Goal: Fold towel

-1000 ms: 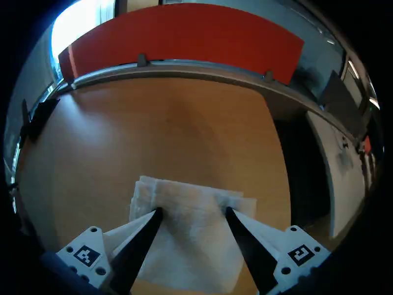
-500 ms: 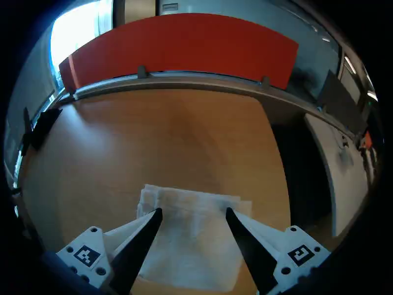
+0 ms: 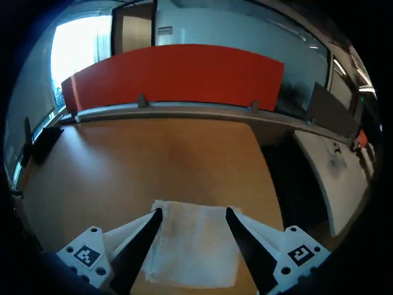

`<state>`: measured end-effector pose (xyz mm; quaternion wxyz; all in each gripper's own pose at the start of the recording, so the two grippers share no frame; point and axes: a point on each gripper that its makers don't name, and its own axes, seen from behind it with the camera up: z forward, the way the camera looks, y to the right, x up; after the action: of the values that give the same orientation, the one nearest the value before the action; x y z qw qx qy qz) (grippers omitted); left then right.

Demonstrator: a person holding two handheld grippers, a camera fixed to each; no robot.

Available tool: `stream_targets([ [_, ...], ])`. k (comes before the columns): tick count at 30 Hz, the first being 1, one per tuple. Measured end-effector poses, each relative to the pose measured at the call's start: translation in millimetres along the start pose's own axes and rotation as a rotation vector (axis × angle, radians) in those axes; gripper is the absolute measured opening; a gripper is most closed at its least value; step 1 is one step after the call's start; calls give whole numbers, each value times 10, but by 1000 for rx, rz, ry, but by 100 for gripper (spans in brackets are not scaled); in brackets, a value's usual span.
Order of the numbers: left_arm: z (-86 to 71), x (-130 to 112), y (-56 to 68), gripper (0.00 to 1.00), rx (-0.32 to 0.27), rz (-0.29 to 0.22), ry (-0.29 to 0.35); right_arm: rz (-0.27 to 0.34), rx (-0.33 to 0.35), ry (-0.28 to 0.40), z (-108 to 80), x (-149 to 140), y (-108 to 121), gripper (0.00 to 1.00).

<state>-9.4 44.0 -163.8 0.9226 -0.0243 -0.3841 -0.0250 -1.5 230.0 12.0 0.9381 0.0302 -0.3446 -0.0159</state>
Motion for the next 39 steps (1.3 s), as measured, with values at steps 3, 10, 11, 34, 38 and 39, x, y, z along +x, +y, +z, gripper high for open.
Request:
stream_targets([
  [3,3,55,-12,93,-3,-1,11,19,-17,61,-113,98,-15,100],
  [10,16,191,-26,92,-9,6,39,81,-49,205,-373,308,-36,100],
  [11,18,209,-28,92,-9,7,42,89,-56,227,-413,334,-33,100],
  [34,22,605,-9,92,-15,17,154,87,-142,544,-1043,781,-206,100],
  [38,3,740,-18,92,-16,22,191,91,-135,560,-1083,834,-292,100],
  [39,-2,775,-22,92,-17,23,200,92,-133,564,-1094,848,-317,100],
])
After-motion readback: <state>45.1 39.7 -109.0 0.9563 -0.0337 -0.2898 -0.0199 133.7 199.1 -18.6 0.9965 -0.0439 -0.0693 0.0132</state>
